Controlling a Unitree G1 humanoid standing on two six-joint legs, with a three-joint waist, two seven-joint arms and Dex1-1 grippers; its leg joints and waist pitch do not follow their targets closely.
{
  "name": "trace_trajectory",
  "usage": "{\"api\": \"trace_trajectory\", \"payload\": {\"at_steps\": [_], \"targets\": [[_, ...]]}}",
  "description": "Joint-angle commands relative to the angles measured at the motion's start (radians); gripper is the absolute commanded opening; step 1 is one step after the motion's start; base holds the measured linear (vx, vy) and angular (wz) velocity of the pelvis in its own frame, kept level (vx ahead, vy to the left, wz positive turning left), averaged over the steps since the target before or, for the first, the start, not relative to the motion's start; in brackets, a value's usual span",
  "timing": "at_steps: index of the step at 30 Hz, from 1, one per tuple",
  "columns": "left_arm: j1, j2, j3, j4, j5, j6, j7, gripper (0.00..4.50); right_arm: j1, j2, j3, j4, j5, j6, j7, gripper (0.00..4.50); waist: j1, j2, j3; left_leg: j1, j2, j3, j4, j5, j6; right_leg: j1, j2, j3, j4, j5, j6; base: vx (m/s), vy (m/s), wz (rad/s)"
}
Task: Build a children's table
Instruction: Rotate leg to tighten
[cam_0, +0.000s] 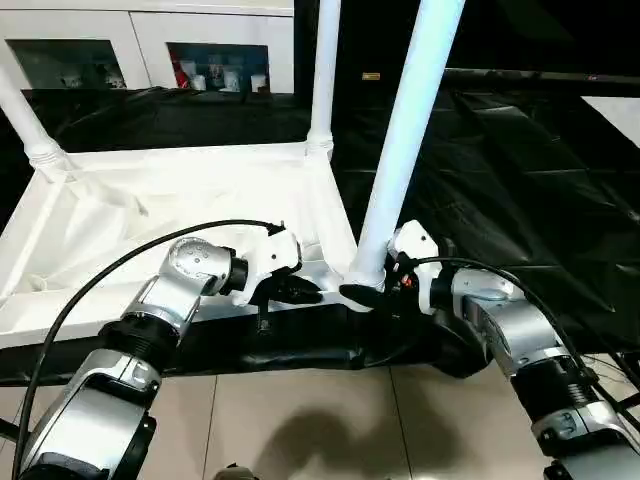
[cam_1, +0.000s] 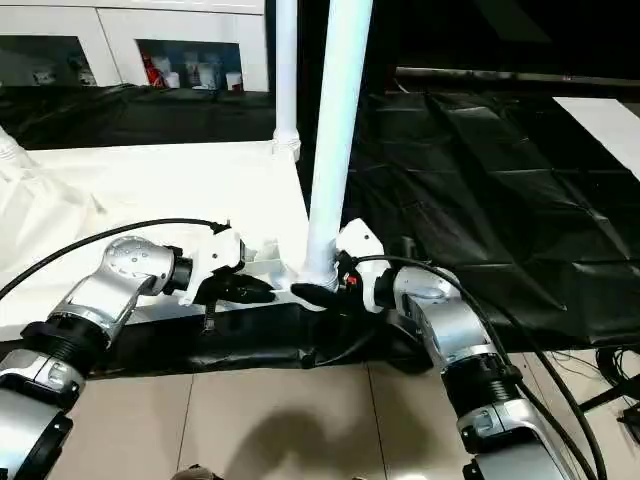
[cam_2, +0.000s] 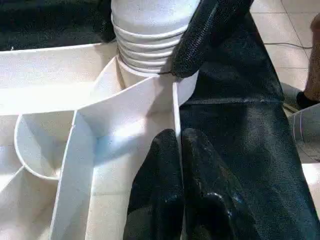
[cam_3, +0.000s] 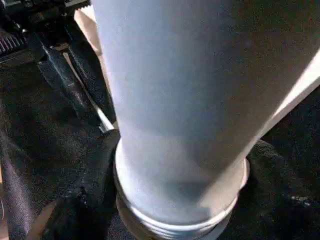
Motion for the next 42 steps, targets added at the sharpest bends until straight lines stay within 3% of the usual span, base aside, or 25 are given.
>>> {"api": "trace_trajectory", "payload": {"at_steps": [1, 10, 16, 22, 25, 28, 30, 33, 35, 38, 41, 42], "targets": [[-0.011, -0.011, 0.0, -0.045, -0.024, -0.035, -0.037, 0.0, -0.013, -0.004, 0.012, 0.02, -0.012, -0.01, 0.007, 2.9, -0.003, 0.001, -0.076, -0.002, -0.001, 0.022, -0.048, -0.074, 0.057, 0.076, -0.054, 0.054, -0.051, 0.058, -0.243, 0.0, 0.0, 0.0], [-0.01, -0.008, 0.002, -0.045, -0.026, -0.026, -0.039, 0.0, -0.015, 0.011, 0.002, 0.055, -0.017, -0.022, -0.006, 2.77, -0.006, 0.001, -0.075, -0.004, -0.002, 0.021, -0.047, -0.094, 0.047, 0.075, -0.054, 0.054, -0.053, 0.023, -0.236, 0.0, 0.0, 0.0], [-0.055, -0.065, 0.03, 0.043, 0.029, 0.049, 0.191, 0.0, -0.024, 0.114, -0.091, 0.171, -0.018, -0.011, -0.289, 2.77, -0.014, 0.002, -0.071, 0.001, -0.002, 0.02, -0.052, -0.121, 0.013, 0.071, -0.057, 0.056, -0.062, -0.076, -0.218, 0.0, 0.0, 0.0], [-0.118, -0.179, 0.053, 0.131, 0.068, 0.162, 0.472, 0.0, -0.115, 0.253, -0.213, 0.379, 0.013, -0.044, -0.668, 2.76, -0.025, 0.004, -0.069, 0.004, -0.005, 0.021, -0.054, -0.15, -0.015, 0.065, -0.055, 0.059, -0.071, -0.156, -0.195, 0.0, 0.0, 0.0], [-0.122, -0.222, 0.054, 0.127, 0.077, 0.195, 0.534, 0.0, -0.16, 0.294, -0.239, 0.461, 0.009, -0.075, -0.766, 2.76, -0.026, -0.003, -0.075, -0.004, -0.007, 0.022, -0.05, -0.104, -0.001, 0.071, -0.054, 0.061, -0.061, -0.071, -0.201, 0.0, 0.0, 0.0], [-0.119, -0.243, 0.052, 0.115, 0.074, 0.201, 0.538, 0.0, -0.183, 0.309, -0.238, 0.499, -0.002, -0.093, -0.792, 2.76, -0.025, -0.001, -0.075, -0.002, -0.01, 0.023, -0.048, -0.095, 0.022, 0.07, -0.051, 0.06, -0.059, -0.027, -0.214, 0.0, 0.0, 0.0], [-0.117, -0.242, 0.042, 0.117, 0.08, 0.169, 0.531, 0.0, -0.2, 0.32, -0.225, 0.518, -0.017, -0.121, -0.764, 2.76, -0.026, -0.007, -0.072, -0.003, -0.01, 0.024, -0.05, -0.122, 0.03, 0.071, -0.053, 0.06, -0.065, -0.076, -0.208, 0.0, 0.0, 0.0], [-0.114, -0.224, 0.038, 0.129, 0.085, 0.142, 0.521, 0.0, -0.211, 0.321, -0.213, 0.522, -0.026, -0.147, -0.715, 2.76, -0.027, -0.004, -0.071, -0.002, -0.009, 0.023, -0.051, -0.133, 0.034, 0.069, -0.053, 0.061, -0.069, -0.106, -0.198, 0.0, 0.0, 0.0], [-0.108, -0.206, 0.035, 0.125, 0.085, 0.124, 0.5, 0.0, -0.217, 0.311, -0.198, 0.524, -0.032, -0.17, -0.659, 3.46, -0.028, -0.006, -0.073, -0.004, -0.009, 0.023, -0.05, -0.122, 0.038, 0.071, -0.053, 0.061, -0.065, -0.093, -0.199, 0.0, 0.0, 0.0], [-0.098, -0.188, 0.033, 0.115, 0.084, 0.112, 0.47, 0.0, -0.217, 0.294, -0.182, 0.517, -0.043, -0.19, -0.618, 3.52, -0.032, -0.01, -0.074, -0.007, -0.009, 0.024, -0.048, -0.103, 0.051, 0.072, -0.052, 0.061, -0.061, -0.051, -0.21, 0.0, 0.0, 0.0], [-0.08, -0.158, 0.033, 0.102, 0.07, 0.087, 0.399, 0.0, -0.209, 0.264, -0.176, 0.485, -0.033, -0.185, -0.538, 3.89, -0.038, -0.009, -0.074, -0.007, -0.009, 0.025, -0.046, -0.089, 0.072, 0.073, -0.052, 0.062, -0.058, -0.021, -0.23, 0.0, 0.0, 0.0], [-0.062, -0.128, 0.022, 0.087, 0.059, 0.049, 0.319, 0.0, -0.193, 0.231, -0.153, 0.447, -0.048, -0.175, -0.486, 3.89, -0.039, -0.009, -0.072, -0.007, -0.009, 0.025, -0.047, -0.096, 0.077, 0.073, -0.052, 0.061, -0.061, -0.034, -0.231, 0.0, 0.0, 0.0]]}}
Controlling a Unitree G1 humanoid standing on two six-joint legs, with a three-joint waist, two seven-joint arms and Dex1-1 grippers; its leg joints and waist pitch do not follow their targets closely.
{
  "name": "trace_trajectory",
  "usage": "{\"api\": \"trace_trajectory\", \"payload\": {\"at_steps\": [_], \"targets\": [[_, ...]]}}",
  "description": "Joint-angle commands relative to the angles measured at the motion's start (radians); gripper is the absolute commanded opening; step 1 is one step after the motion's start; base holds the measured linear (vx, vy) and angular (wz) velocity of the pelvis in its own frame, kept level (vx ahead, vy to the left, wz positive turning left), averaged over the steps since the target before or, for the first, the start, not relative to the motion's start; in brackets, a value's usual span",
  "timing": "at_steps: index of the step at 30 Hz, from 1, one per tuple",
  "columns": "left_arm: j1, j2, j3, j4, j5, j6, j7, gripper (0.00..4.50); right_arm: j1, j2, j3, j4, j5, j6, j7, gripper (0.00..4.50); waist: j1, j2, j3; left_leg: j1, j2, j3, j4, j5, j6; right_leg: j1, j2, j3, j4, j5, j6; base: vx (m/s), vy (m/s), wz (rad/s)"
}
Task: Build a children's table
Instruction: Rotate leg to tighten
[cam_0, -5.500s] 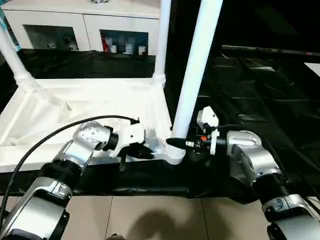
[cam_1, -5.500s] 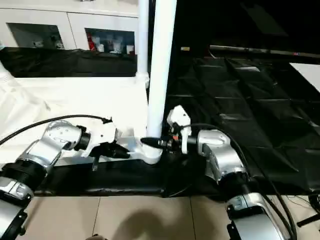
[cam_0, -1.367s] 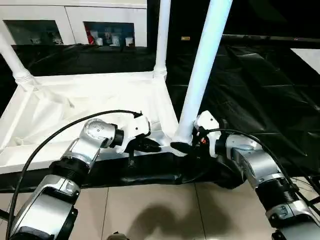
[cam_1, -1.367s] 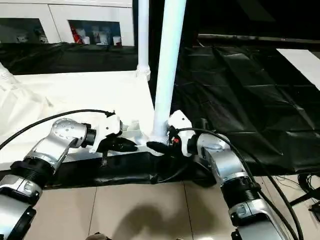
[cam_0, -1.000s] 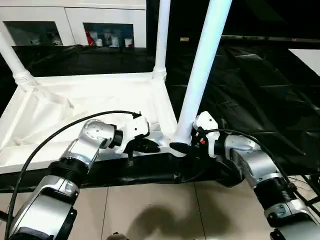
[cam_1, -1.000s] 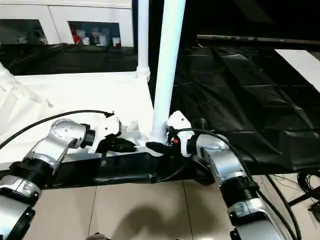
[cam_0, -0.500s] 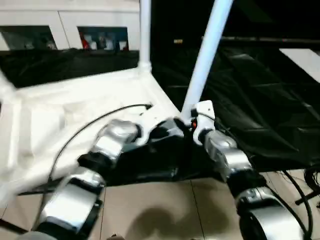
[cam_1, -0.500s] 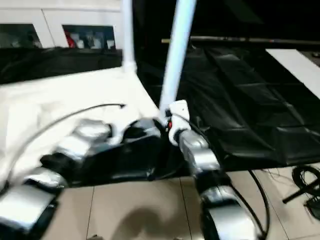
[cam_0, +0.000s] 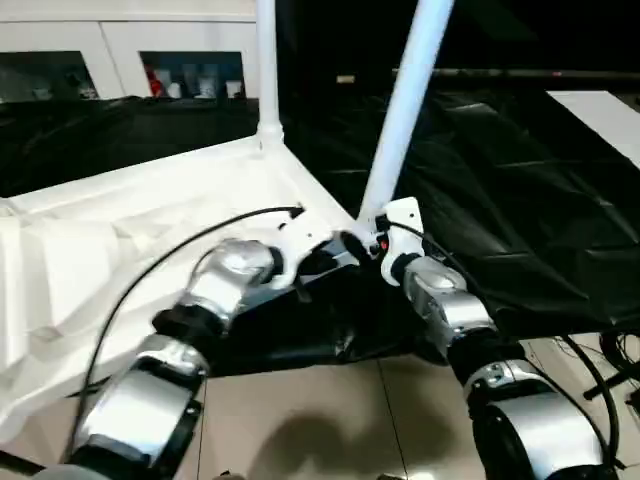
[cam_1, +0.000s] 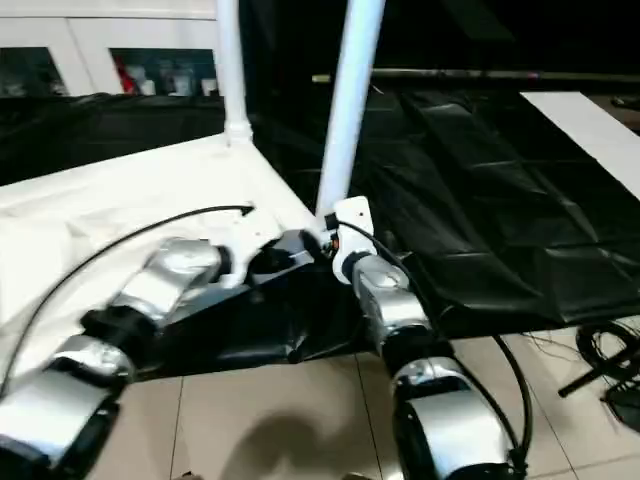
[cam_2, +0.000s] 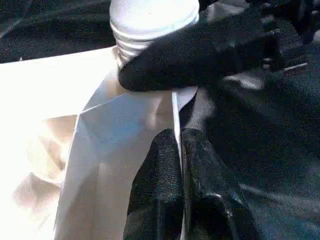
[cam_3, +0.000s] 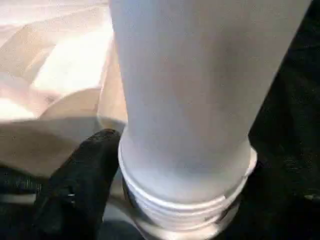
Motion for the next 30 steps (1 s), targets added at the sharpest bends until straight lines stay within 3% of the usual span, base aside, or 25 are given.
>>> {"api": "trace_trajectory", "payload": {"at_steps": [1, 8, 13, 23, 30], "targets": [[0.017, 0.019, -0.01, -0.039, -0.017, -0.055, -0.08, 0.0, 0.01, -0.02, 0.03, -0.036, -0.01, 0.016, 0.055, 3.89, 0.007, -0.004, -0.072, -0.009, -0.005, 0.018, -0.052, -0.094, 0.081, 0.073, -0.055, 0.047, -0.067, -0.037, -0.234, 0.0, 0.0, 0.0], [0.056, 0.101, -0.007, -0.083, -0.078, -0.119, -0.295, 0.0, 0.106, -0.15, 0.108, -0.248, 0.009, 0.078, 0.377, 3.89, 0.014, -0.003, -0.069, -0.003, -0.001, 0.02, -0.054, -0.123, 0.081, 0.068, -0.053, 0.049, -0.07, -0.059, -0.231, 0.0, 0.0, 0.0], [0.062, 0.123, -0.005, -0.088, -0.084, -0.123, -0.34, 0.0, 0.127, -0.175, 0.135, -0.289, 0.006, 0.092, 0.434, 3.73, 0.025, -0.003, -0.069, -0.001, 0.001, 0.022, -0.055, -0.125, 0.063, 0.065, -0.053, 0.051, -0.068, -0.074, -0.228, 0.0, 0.0, 0.0], [0.071, 0.135, 0.005, -0.095, -0.104, -0.124, -0.392, 0.0, 0.141, -0.167, 0.132, -0.327, 0.022, 0.132, 0.472, 2.91, 0.027, -0.01, -0.068, -0.003, 0.001, 0.022, -0.056, -0.113, 0.054, 0.065, -0.055, 0.052, -0.067, -0.071, -0.221, 0.0, 0.0, 0.0], [0.083, 0.133, 0.002, -0.102, -0.103, -0.11, -0.392, 0.0, 0.151, -0.147, 0.111, -0.316, 0.031, 0.152, 0.432, 2.77, 0.027, -0.011, -0.067, -0.003, 0.0, 0.022, -0.056, -0.116, 0.049, 0.065, -0.056, 0.053, -0.068, -0.086, -0.214, 0.0, 0.0, 0.0]]}}
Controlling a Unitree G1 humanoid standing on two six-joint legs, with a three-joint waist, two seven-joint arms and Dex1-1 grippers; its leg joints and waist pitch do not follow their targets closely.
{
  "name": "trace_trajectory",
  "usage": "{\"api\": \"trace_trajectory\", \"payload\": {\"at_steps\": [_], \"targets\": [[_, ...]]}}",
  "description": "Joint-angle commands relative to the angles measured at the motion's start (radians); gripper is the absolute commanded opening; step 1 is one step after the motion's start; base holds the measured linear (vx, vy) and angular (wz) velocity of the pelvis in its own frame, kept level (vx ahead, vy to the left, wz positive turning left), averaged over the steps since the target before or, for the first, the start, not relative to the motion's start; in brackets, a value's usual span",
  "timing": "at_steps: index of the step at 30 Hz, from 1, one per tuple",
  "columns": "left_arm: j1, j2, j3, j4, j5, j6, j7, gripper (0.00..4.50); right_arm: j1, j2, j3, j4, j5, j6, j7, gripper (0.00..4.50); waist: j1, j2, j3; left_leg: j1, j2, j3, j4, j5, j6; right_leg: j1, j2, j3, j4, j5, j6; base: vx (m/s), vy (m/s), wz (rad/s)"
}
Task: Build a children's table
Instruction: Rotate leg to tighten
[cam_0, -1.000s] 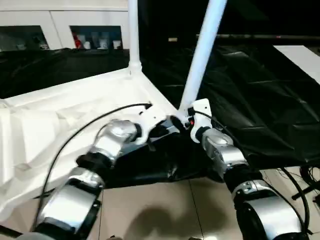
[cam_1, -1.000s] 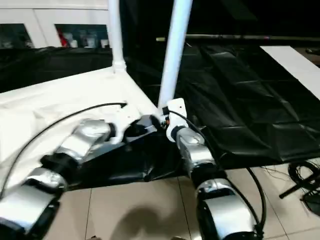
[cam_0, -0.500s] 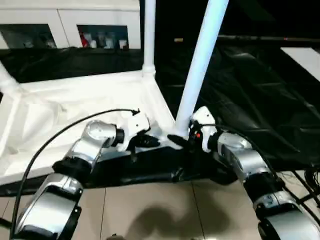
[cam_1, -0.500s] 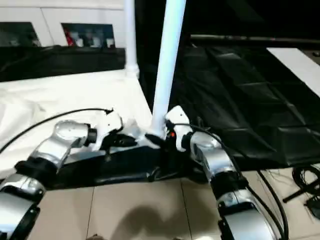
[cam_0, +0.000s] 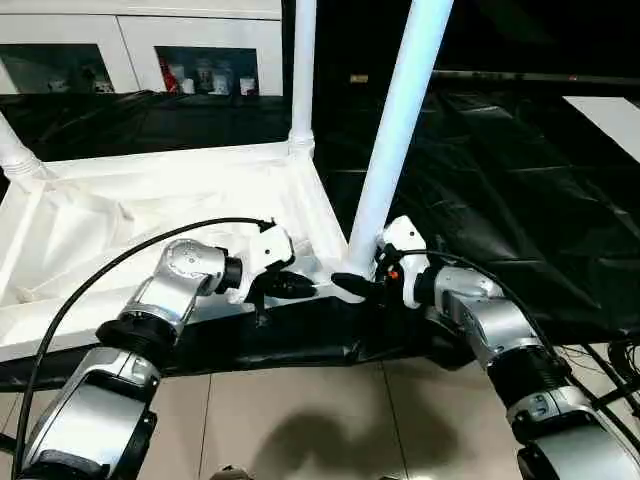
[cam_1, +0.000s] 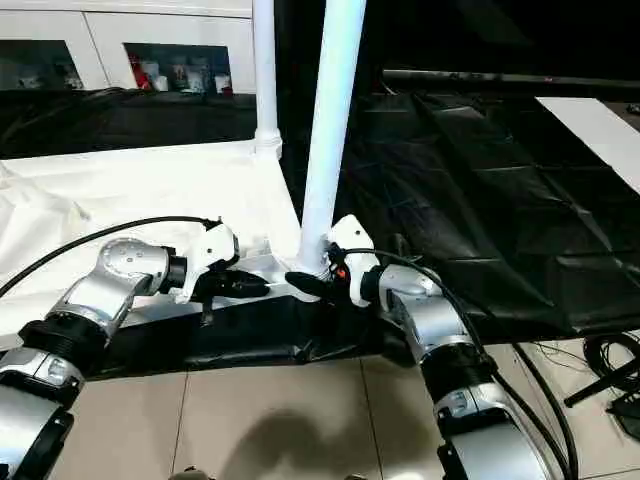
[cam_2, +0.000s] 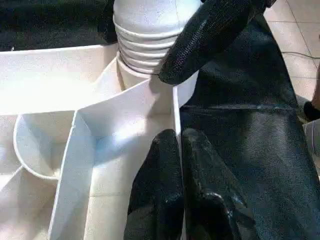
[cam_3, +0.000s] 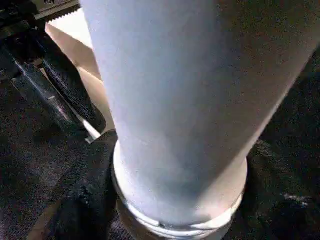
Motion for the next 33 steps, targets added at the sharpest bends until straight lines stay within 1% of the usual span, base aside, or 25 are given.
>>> {"api": "trace_trajectory", "payload": {"at_steps": [1, 2, 3, 4, 5, 6, 8, 9, 10, 11, 12, 13, 14, 17, 21, 22, 23, 25, 26, 27, 28, 29, 30, 31, 33], "targets": [[0.011, -0.019, -0.003, -0.033, -0.018, -0.002, -0.001, 0.0, 0.009, 0.019, -0.044, 0.016, 0.013, 0.014, -0.073, 2.77, -0.002, -0.003, -0.071, -0.003, 0.001, 0.016, -0.057, -0.114, 0.046, 0.064, -0.056, 0.049, -0.068, -0.088, -0.213, 0.0, 0.0, 0.0], [0.006, -0.03, 0.0, -0.025, -0.008, 0.008, 0.038, 0.0, 0.006, 0.033, -0.063, 0.033, 0.014, 0.015, -0.125, 2.77, -0.003, -0.002, -0.07, -0.002, 0.001, 0.016, -0.058, -0.119, 0.041, 0.063, -0.056, 0.048, -0.069, -0.099, -0.211, 0.0, 0.0, 0.0], [0.006, -0.03, 0.0, -0.025, -0.008, 0.008, 0.038, 0.0, 0.006, 0.033, -0.063, 0.033, 0.014, 0.015, -0.125, 2.77, -0.004, -0.003, -0.07, -0.002, 0.001, 0.017, -0.059, -0.121, 0.038, 0.063, -0.056, 0.049, -0.07, -0.102, -0.211, 0.0, 0.0, 0.0], [0.0, -0.042, 0.004, -0.018, -0.001, 0.017, 0.073, 0.0, 0.003, 0.047, -0.08, 0.05, 0.01, 0.016, -0.183, 2.77, -0.004, -0.003, -0.07, -0.001, 0.001, 0.015, -0.06, -0.13, 0.032, 0.062, -0.056, 0.048, -0.072, -0.123, -0.206, 0.0, 0.0, 0.0], [-0.01, -0.064, 0.008, -0.005, 0.013, 0.034, 0.135, 0.0, -0.003, 0.069, -0.108, 0.079, 0.006, 0.019, -0.28, 2.77, -0.007, -0.002, -0.069, -0.001, 0.002, 0.016, -0.061, -0.129, 0.025, 0.061, -0.056, 0.05, -0.07, -0.125, -0.204, 0.0, 0.0, 0.0], [-0.016, -0.074, 0.01, 0.002, 0.021, 0.043, 0.165, 0.0, -0.007, 0.078, -0.12, 0.091, 0.006, 0.022, -0.32, 2.77, -0.008, -0.001, -0.068, 0.0, 0.001, 0.015, -0.062, -0.135, 0.014, 0.06, -0.056, 0.05, -0.073, -0.141, -0.199, 0.0, 0.0, 0.0], [-0.03, -0.104, 0.01, 0.017, 0.04, 0.061, 0.237, 0.0, -0.019, 0.102, -0.15, 0.128, 0.006, 0.024, -0.424, 2.77, -0.009, -0.002, -0.071, 0.001, 0.0, 0.015, -0.062, -0.134, 0.007, 0.061, -0.055, 0.05, -0.072, -0.14, -0.192, 0.0, 0.0, 0.0], [-0.043, -0.133, 0.012, 0.033, 0.052, 0.079, 0.297, 0.0, -0.036, 0.12, -0.168, 0.164, 0.007, 0.019, -0.497, 2.77, -0.011, -0.002, -0.07, 0.0, -0.001, 0.017, -0.06, -0.133, 0.006, 0.06, -0.054, 0.052, -0.073, -0.13, -0.196, 0.0, 0.0, 0.0], [-0.05, -0.149, 0.012, 0.041, 0.058, 0.088, 0.328, 0.0, -0.045, 0.13, -0.176, 0.184, 0.007, 0.015, -0.533, 2.77, -0.009, -0.001, -0.073, 0.003, -0.003, 0.017, -0.06, -0.127, 0.007, 0.06, -0.054, 0.052, -0.073, -0.126, -0.193, 0.0, 0.0, 0.0], [-0.064, -0.181, 0.012, 0.058, 0.068, 0.108, 0.386, 0.0, -0.067, 0.148, -0.19, 0.228, 0.007, 0.005, -0.599, 2.77, -0.01, 0.0, -0.073, 0.003, -0.003, 0.018, -0.059, -0.125, 0.008, 0.06, -0.053, 0.053, -0.072, -0.117, -0.196, 0.0, 0.0, 0.0], [-0.071, -0.199, 0.01, 0.068, 0.073, 0.12, 0.418, 0.0, -0.08, 0.159, -0.197, 0.253, 0.006, -0.001, -0.634, 2.77, -0.011, -0.002, -0.072, 0.001, -0.004, 0.018, -0.059, -0.128, 0.006, 0.061, -0.053, 0.052, -0.074, -0.12, -0.196, 0.0, 0.0, 0.0], [-0.076, -0.214, 0.009, 0.074, 0.077, 0.127, 0.446, 0.0, -0.091, 0.169, -0.205, 0.275, 0.008, -0.011, -0.662, 2.77, -0.01, -0.001, -0.072, 0.001, -0.005, 0.019, -0.058, -0.128, 0.008, 0.06, -0.053, 0.052, -0.074, -0.117, -0.196, 0.0, 0.0, 0.0], [-0.076, -0.216, 0.009, 0.075, 0.077, 0.128, 0.449, 0.0, -0.092, 0.17, -0.205, 0.277, 0.008, -0.012, -0.665, 2.77, -0.008, -0.002, -0.074, -0.001, -0.006, 0.019, -0.057, -0.122, 0.013, 0.063, -0.052, 0.052, -0.073, -0.102, -0.194, 0.0, 0.0, 0.0], [-0.088, -0.266, 0.0, 0.093, 0.102, 0.134, 0.514, 0.0, -0.137, 0.204, -0.21, 0.345, -0.001, -0.05, -0.718, 2.77, -0.008, -0.003, -0.075, -0.002, -0.006, 0.019, -0.056, -0.113, 0.025, 0.062, -0.052, 0.051, -0.07, -0.077, -0.2, 0.0, 0.0, 0.0], [-0.093, -0.276, -0.002, 0.101, 0.112, 0.119, 0.518, 0.0, -0.161, 0.221, -0.201, 0.375, -0.005, -0.083, -0.694, 2.77, -0.007, -0.002, -0.073, 0.0, -0.005, 0.019, -0.057, -0.135, 0.035, 0.061, -0.052, 0.05, -0.075, -0.105, -0.195, 0.0, 0.0, 0.0], [-0.092, -0.273, -0.002, 0.099, 0.112, 0.116, 0.511, 0.0, -0.165, 0.225, -0.203, 0.378, 0.001, -0.094, -0.673, 3.12, -0.008, -0.002, -0.073, -0.002, -0.005, 0.019, -0.057, -0.14, 0.038, 0.061, -0.053, 0.05, -0.075, -0.104, -0.197, 0.0, 0.0, 0.0], [-0.089, -0.263, -0.005, 0.094, 0.113, 0.107, 0.499, 0.0, -0.166, 0.223, -0.197, 0.371, -0.002, -0.105, -0.658, 3.12, -0.006, -0.002, -0.074, -0.001, -0.004, 0.019, -0.057, -0.137, 0.041, 0.062, -0.053, 0.05, -0.073, -0.094, -0.199, 0.0, 0.0, 0.0], [-0.088, -0.257, -0.007, 0.092, 0.115, 0.101, 0.493, 0.0, -0.167, 0.222, -0.194, 0.37, -0.006, -0.113, -0.652, 3.47, -0.007, -0.003, -0.074, -0.002, -0.005, 0.019, -0.056, -0.127, 0.045, 0.062, -0.052, 0.05, -0.072, -0.076, -0.203, 0.0, 0.0, 0.0], [-0.076, -0.229, -0.007, 0.086, 0.106, 0.068, 0.446, 0.0, -0.159, 0.207, -0.186, 0.348, -0.003, -0.134, -0.594, 3.49, -0.005, -0.007, -0.074, -0.004, -0.006, 0.019, -0.056, -0.123, 0.052, 0.065, -0.053, 0.05, -0.071, -0.075, -0.205, 0.0, 0.0, 0.0], [-0.076, -0.229, -0.007, 0.086, 0.106, 0.068, 0.446, 0.0, -0.159, 0.207, -0.186, 0.348, -0.003, -0.134, -0.594, 3.49, -0.005, -0.006, -0.074, -0.005, -0.006, 0.019, -0.056, -0.122, 0.056, 0.065, -0.054, 0.05, -0.071, -0.075, -0.206, 0.0, 0.0, 0.0], [-0.062, -0.202, -0.005, 0.074, 0.093, 0.027, 0.39, 0.0, -0.15, 0.19, -0.183, 0.324, 0.007, -0.137, -0.532, 3.57, -0.006, -0.007, -0.075, -0.006, -0.006, 0.019, -0.056, -0.118, 0.057, 0.066, -0.054, 0.05, -0.07, -0.069, -0.206, 0.0, 0.0, 0.0], [-0.052, -0.188, -0.003, 0.063, 0.082, -0.001, 0.351, 0.0, -0.144, 0.178, -0.178, 0.308, 0.016, -0.127, -0.487, 3.67, -0.007, -0.008, -0.075, -0.007, -0.007, 0.019, -0.055, -0.111, 0.07, 0.068, -0.052, 0.049, -0.07, -0.057, -0.208, 0.0, 0.0, 0.0], [-0.042, -0.175, -0.002, 0.052, 0.072, -0.01, 0.313, 0.0, -0.135, 0.163, -0.165, 0.288, 0.018, -0.115, -0.439, 3.67, -0.008, -0.008, -0.074, -0.006, -0.005, 0.019, -0.055, -0.113, 0.078, 0.069, -0.053, 0.049, -0.071, -0.057, -0.214, 0.0, 0.0, 0.0], [-0.036, -0.167, -0.001, 0.045, 0.066, -0.015, 0.289, 0.0, -0.131, 0.154, -0.158, 0.281, 0.018, -0.113, -0.407, 3.67, -0.007, -0.008, -0.074, -0.006, -0.004, 0.019, -0.055, -0.111, 0.082, 0.069, -0.054, 0.05, -0.07, -0.054, -0.216, 0.0, 0.0, 0.0], [-0.017, -0.14, -0.005, 0.025, 0.053, -0.034, 0.225, 0.0, -0.104, 0.118, -0.121, 0.231, 0.015, -0.08, -0.311, 3.67, -0.008, -0.009, -0.073, -0.005, -0.003, 0.02, -0.056, -0.111, 0.086, 0.067, -0.054, 0.05, -0.071, -0.065, -0.219, 0.0, 0.0, 0.0]]}}
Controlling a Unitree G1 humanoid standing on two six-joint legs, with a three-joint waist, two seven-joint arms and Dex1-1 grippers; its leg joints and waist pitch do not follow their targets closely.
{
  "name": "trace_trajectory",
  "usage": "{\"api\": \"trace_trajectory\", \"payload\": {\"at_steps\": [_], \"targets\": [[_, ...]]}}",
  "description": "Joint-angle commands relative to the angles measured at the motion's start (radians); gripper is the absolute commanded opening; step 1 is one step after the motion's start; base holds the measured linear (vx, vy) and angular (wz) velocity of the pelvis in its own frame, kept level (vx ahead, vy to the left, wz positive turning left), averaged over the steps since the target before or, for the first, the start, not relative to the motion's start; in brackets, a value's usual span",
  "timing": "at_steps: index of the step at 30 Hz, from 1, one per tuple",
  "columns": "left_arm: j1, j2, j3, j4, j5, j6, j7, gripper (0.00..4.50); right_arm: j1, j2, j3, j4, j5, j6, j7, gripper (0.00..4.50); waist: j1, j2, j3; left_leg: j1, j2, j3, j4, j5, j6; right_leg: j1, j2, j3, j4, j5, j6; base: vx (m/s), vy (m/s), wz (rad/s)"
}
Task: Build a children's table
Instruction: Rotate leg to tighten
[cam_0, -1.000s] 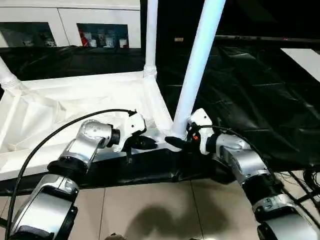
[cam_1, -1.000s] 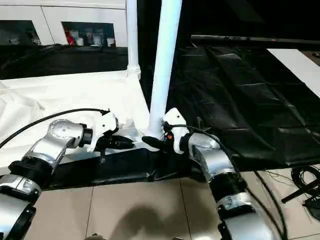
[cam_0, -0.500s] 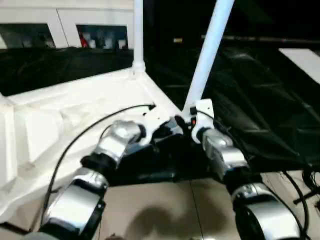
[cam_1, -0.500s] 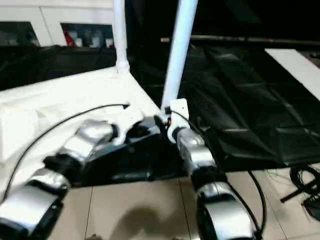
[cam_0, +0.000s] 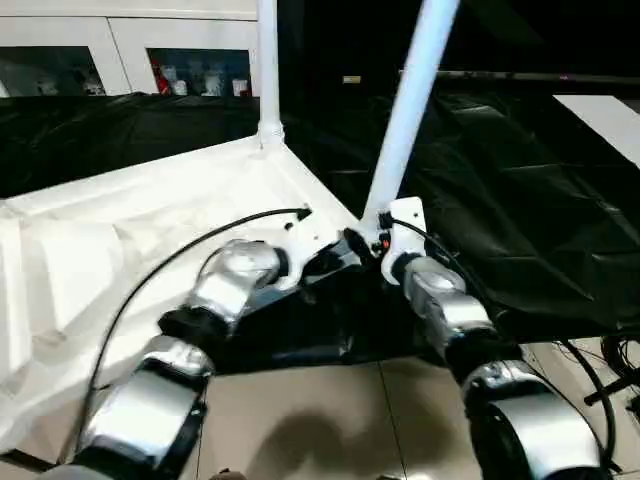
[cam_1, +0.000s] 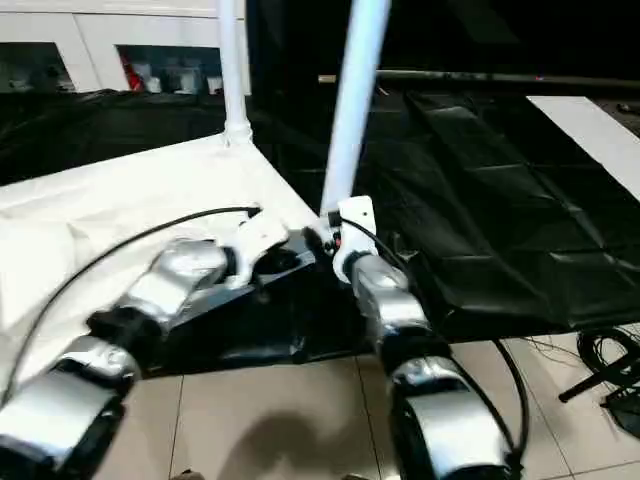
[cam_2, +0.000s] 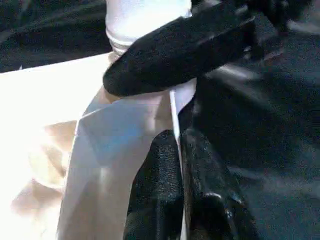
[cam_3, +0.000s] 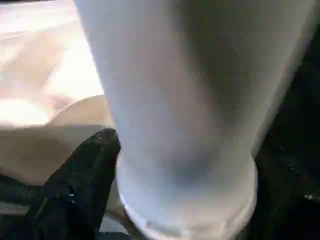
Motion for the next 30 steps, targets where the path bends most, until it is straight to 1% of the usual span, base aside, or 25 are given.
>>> {"api": "trace_trajectory", "payload": {"at_steps": [1, 3, 4, 5, 6, 7, 9, 10, 12, 14, 15, 16, 18, 19, 21, 22, 23, 24, 25, 28, 30], "targets": [[0.034, 0.011, -0.004, -0.028, -0.047, -0.063, -0.09, 0.0, 0.03, -0.038, 0.049, -0.07, -0.003, 0.034, 0.112, 3.67, 0.002, -0.002, -0.069, -0.005, -0.001, 0.013, -0.052, -0.118, 0.085, 0.068, -0.052, 0.045, -0.073, -0.077, -0.216, 0.0, 0.0, 0.0], [0.043, 0.027, -0.006, -0.038, -0.053, -0.064, -0.12, 0.0, 0.054, -0.066, 0.076, -0.115, -0.006, 0.045, 0.177, 3.67, 0.002, -0.001, -0.07, -0.004, 0.001, 0.013, -0.053, -0.122, 0.076, 0.065, -0.053, 0.046, -0.072, -0.084, -0.217, 0.0, 0.0, 0.0], [0.053, 0.042, -0.006, -0.046, -0.065, -0.065, -0.157, 0.0, 0.082, -0.098, 0.1, -0.176, 0.002, 0.062, 0.256, 3.67, 0.002, 0.004, -0.067, -0.005, 0.001, 0.013, -0.055, -0.136, 0.071, 0.065, -0.051, 0.046, -0.074, -0.092, -0.216, 0.0, 0.0, 0.0], [0.056, 0.047, -0.005, -0.049, -0.07, -0.067, -0.17, 0.0, 0.09, -0.109, 0.108, -0.194, 0.005, 0.066, 0.28, 3.67, 0.002, 0.002, -0.066, -0.005, 0.001, 0.013, -0.055, -0.143, 0.071, 0.067, -0.05, 0.045, -0.075, -0.093, -0.213, 0.0, 0.0, 0.0], [0.07, 0.063, -0.002, -0.07, -0.096, -0.067, -0.229, 0.0, 0.118, -0.148, 0.136, -0.254, 0.01, 0.078, 0.371, 3.67, 0.004, 0.002, -0.069, -0.004, 0.001, 0.013, -0.054, -0.14, 0.071, 0.067, -0.051, 0.046, -0.073, -0.082, -0.217, 0.0, 0.0, 0.0], [0.074, 0.069, -0.001, -0.077, -0.103, -0.064, -0.246, 0.0, 0.127, -0.163, 0.146, -0.274, 0.01, 0.08, 0.404, 3.67, 0.007, 0.002, -0.069, -0.005, 0.003, 0.014, -0.053, -0.134, 0.072, 0.068, -0.05, 0.047, -0.07, -0.066, -0.219, 0.0, 0.0, 0.0], [0.078, 0.076, -0.001, -0.084, -0.109, -0.068, -0.265, 0.0, 0.134, -0.176, 0.155, -0.289, 0.013, 0.086, 0.433, 3.67, 0.006, 0.001, -0.069, -0.005, 0.001, 0.015, -0.052, -0.133, 0.074, 0.067, -0.05, 0.046, -0.07, -0.06, -0.223, 0.0, 0.0, 0.0], [0.079, 0.08, 0.0, -0.087, -0.112, -0.066, -0.274, 0.0, 0.138, -0.184, 0.161, -0.298, 0.013, 0.087, 0.45, 3.67, 0.006, 0.001, -0.068, -0.006, 0.001, 0.015, -0.053, -0.141, 0.071, 0.066, -0.05, 0.045, -0.073, -0.084, -0.221, 0.0, 0.0, 0.0], [0.082, 0.09, 0.008, -0.095, -0.118, -0.065, -0.3, 0.0, 0.145, -0.195, 0.165, -0.322, 0.015, 0.098, 0.474, 3.67, 0.006, 0.0, -0.067, -0.004, 0.002, 0.014, -0.054, -0.156, 0.061, 0.064, -0.052, 0.045, -0.077, -0.128, -0.216, 0.0, 0.0, 0.0], [0.082, 0.093, 0.011, -0.096, -0.121, -0.064, -0.307, 0.0, 0.144, -0.194, 0.162, -0.323, 0.015, 0.098, 0.472, 3.67, 0.006, 0.0, -0.066, -0.003, 0.003, 0.014, -0.055, -0.162, 0.054, 0.062, -0.053, 0.046, -0.078, -0.146, -0.21, 0.0, 0.0, 0.0], [0.083, 0.094, 0.012, -0.098, -0.122, -0.063, -0.312, 0.0, 0.144, -0.192, 0.162, -0.328, 0.02, 0.099, 0.477, 3.67, 0.006, 0.001, -0.067, -0.002, 0.003, 0.014, -0.055, -0.161, 0.053, 0.061, -0.053, 0.047, -0.078, -0.147, -0.208, 0.0, 0.0, 0.0], [0.083, 0.094, 0.012, -0.098, -0.122, -0.063, -0.312, 0.0, 0.144, -0.192, 0.162, -0.328, 0.02, 0.099, 0.477, 3.67, 0.006, -0.001, -0.067, -0.003, 0.003, 0.013, -0.055, -0.158, 0.053, 0.061, -0.053, 0.047, -0.078, -0.148, -0.207, 0.0, 0.0, 0.0], [0.086, 0.096, 0.012, -0.104, -0.124, -0.063, -0.319, 0.0, 0.149, -0.189, 0.163, -0.343, 0.03, 0.108, 0.49, 3.67, 0.006, 0.0, -0.067, -0.004, 0.003, 0.013, -0.055, -0.152, 0.053, 0.062, -0.053, 0.047, -0.077, -0.141, -0.206, 0.0, 0.0, 0.0], [0.089, 0.098, 0.012, -0.109, -0.128, -0.06, -0.325, 0.0, 0.151, -0.187, 0.165, -0.353, 0.035, 0.116, 0.499, 3.51, 0.007, -0.003, -0.067, -0.005, 0.002, 0.013, -0.055, -0.143, 0.054, 0.063, -0.052, 0.046, -0.075, -0.131, -0.206, 0.0, 0.0, 0.0], [0.091, 0.099, 0.012, -0.112, -0.13, -0.059, -0.329, 0.0, 0.154, -0.186, 0.167, -0.36, 0.039, 0.131, 0.51, 3.31, 0.007, -0.002, -0.068, -0.005, 0.002, 0.013, -0.054, -0.132, 0.058, 0.064, -0.052, 0.046, -0.073, -0.109, -0.209, 0.0, 0.0, 0.0], [0.093, 0.1, 0.012, -0.114, -0.13, -0.059, -0.332, 0.0, 0.155, -0.187, 0.171, -0.361, 0.036, 0.136, 0.518, 3.31, 0.007, -0.004, -0.068, -0.005, 0.002, 0.014, -0.055, -0.13, 0.059, 0.063, -0.052, 0.046, -0.072, -0.107, -0.211, 0.0, 0.0, 0.0], [0.095, 0.101, 0.013, -0.115, -0.13, -0.058, -0.334, 0.0, 0.157, -0.188, 0.173, -0.36, 0.03, 0.138, 0.523, 3.27, 0.007, -0.003, -0.068, -0.005, 0.002, 0.014, -0.054, -0.13, 0.059, 0.063, -0.052, 0.046, -0.072, -0.107, -0.211, 0.0, 0.0, 0.0], [0.095, 0.101, 0.013, -0.115, -0.129, -0.058, -0.334, 0.0, 0.157, -0.188, 0.174, -0.36, 0.03, 0.14, 0.525, 2.98, 0.007, -0.003, -0.067, -0.005, 0.002, 0.014, -0.055, -0.134, 0.058, 0.062, -0.052, 0.046, -0.074, -0.116, -0.209, 0.0, 0.0, 0.0], [0.095, 0.101, 0.013, -0.115, -0.129, -0.057, -0.334, 0.0, 0.158, -0.189, 0.174, -0.36, 0.029, 0.143, 0.528, 2.89, 0.007, -0.004, -0.067, -0.005, 0.002, 0.014, -0.055, -0.138, 0.056, 0.062, -0.053, 0.046, -0.075, -0.129, -0.206, 0.0, 0.0, 0.0], [0.098, 0.103, 0.014, -0.116, -0.127, -0.055, -0.336, 0.0, 0.164, -0.19, 0.178, -0.357, 0.019, 0.138, 0.523, 2.77, 0.007, -0.004, -0.067, -0.004, 0.002, 0.014, -0.055, -0.139, 0.053, 0.062, -0.054, 0.046, -0.076, -0.14, -0.201, 0.0, 0.0, 0.0], [0.098, 0.104, 0.014, -0.117, -0.127, -0.054, -0.338, 0.0, 0.165, -0.191, 0.18, -0.356, 0.016, 0.138, 0.519, 2.73, 0.007, -0.004, -0.068, -0.005, 0.002, 0.014, -0.054, -0.131, 0.053, 0.062, -0.053, 0.047, -0.075, -0.128, -0.202, 0.0, 0.0, 0.0]]}}
